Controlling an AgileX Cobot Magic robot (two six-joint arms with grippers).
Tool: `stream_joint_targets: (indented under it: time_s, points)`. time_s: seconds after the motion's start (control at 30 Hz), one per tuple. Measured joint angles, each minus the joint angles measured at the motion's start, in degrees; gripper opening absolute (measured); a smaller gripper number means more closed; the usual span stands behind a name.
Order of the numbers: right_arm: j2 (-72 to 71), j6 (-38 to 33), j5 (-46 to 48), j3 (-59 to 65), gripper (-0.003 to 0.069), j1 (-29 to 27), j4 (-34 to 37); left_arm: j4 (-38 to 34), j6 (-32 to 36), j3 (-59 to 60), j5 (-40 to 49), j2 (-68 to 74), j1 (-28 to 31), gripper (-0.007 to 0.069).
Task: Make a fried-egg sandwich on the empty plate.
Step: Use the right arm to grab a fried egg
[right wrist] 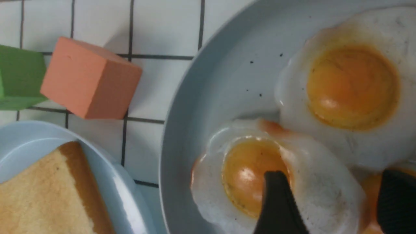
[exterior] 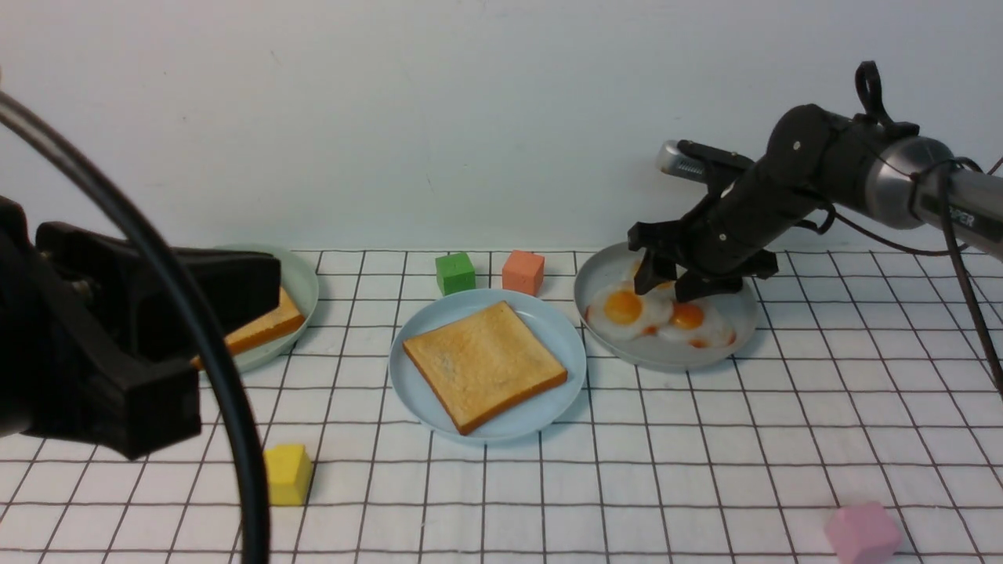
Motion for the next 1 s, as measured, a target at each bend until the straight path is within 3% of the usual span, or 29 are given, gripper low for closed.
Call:
stream_joint_targets:
  time_s: [0.7,1.0]
  points:
    - [0.9,-3.0,-1.8,-0.4,0.0419,0.0,1.9,0.0,0.0,0.1,-0.1,0.0,0.0,-0.0013]
    - [1.5,-3.0,-1.3,-0.4,0.0344,0.0,1.8,0.0,0.0,0.1,-1.6,0.0,0.0,-0.0013]
